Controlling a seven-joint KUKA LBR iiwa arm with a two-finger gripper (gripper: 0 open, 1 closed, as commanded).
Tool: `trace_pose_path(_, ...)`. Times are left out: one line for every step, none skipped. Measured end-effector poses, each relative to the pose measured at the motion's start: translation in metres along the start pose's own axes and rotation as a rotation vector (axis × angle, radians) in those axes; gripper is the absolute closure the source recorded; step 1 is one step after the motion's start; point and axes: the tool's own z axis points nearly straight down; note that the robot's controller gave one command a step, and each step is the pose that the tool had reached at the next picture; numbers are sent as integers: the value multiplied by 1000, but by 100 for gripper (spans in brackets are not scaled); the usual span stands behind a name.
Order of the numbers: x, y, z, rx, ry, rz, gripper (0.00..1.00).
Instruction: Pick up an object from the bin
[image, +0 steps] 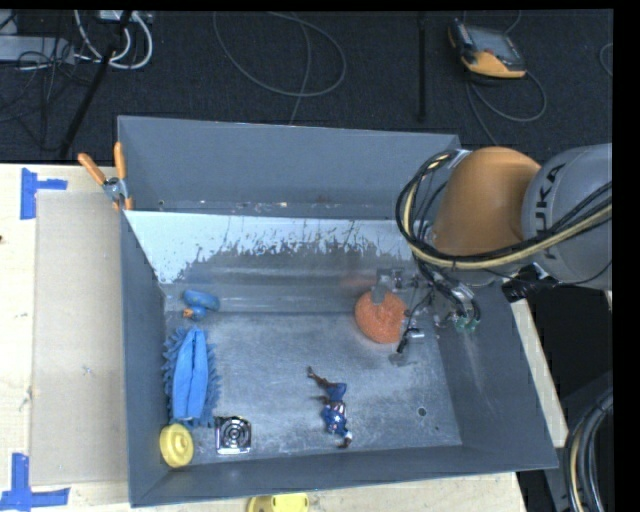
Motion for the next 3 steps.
trace_pose_path(-9, -24, 34, 0, -2, 49, 100)
trace_pose_path(-9, -24, 34, 0, -2, 49, 100)
trace_pose_path(-4, -53, -106, 1, -1, 44, 100)
